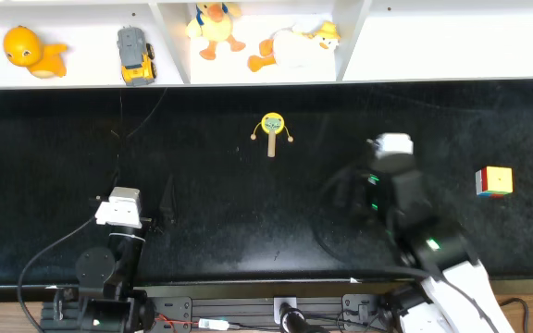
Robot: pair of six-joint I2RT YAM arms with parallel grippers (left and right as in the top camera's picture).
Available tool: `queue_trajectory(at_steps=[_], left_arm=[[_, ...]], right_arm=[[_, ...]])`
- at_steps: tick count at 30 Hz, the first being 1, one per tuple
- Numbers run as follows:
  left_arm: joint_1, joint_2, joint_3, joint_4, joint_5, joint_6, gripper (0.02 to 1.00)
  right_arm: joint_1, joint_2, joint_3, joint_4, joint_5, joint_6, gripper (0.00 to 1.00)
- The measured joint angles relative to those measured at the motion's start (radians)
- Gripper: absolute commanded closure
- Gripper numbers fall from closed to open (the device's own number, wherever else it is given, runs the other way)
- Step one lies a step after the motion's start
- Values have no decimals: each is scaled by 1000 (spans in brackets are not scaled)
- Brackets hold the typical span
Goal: Store Toys
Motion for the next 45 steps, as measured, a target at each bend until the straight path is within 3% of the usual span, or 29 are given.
queue_trajectory(at_steps=[8, 14, 20, 35, 40, 45], left_arm=[[0, 0, 0, 0, 0, 0, 20], [0, 0, 0, 0, 0, 0, 20], [0, 0, 0, 0, 0, 0, 20], [0, 0, 0, 0, 0, 0, 20], [0, 0, 0, 0, 0, 0, 23], [0, 0, 0, 0, 0, 0, 20]], right_arm=[[208, 361, 149, -3, 80, 336, 5], [319, 585, 307, -2, 141, 464, 5], [404, 803, 484, -2, 197, 500, 5], [402, 1072, 686, -105, 256, 513, 47], [377, 1072, 686, -125, 256, 516, 205], [335, 1072, 686, -135, 228, 523, 191]])
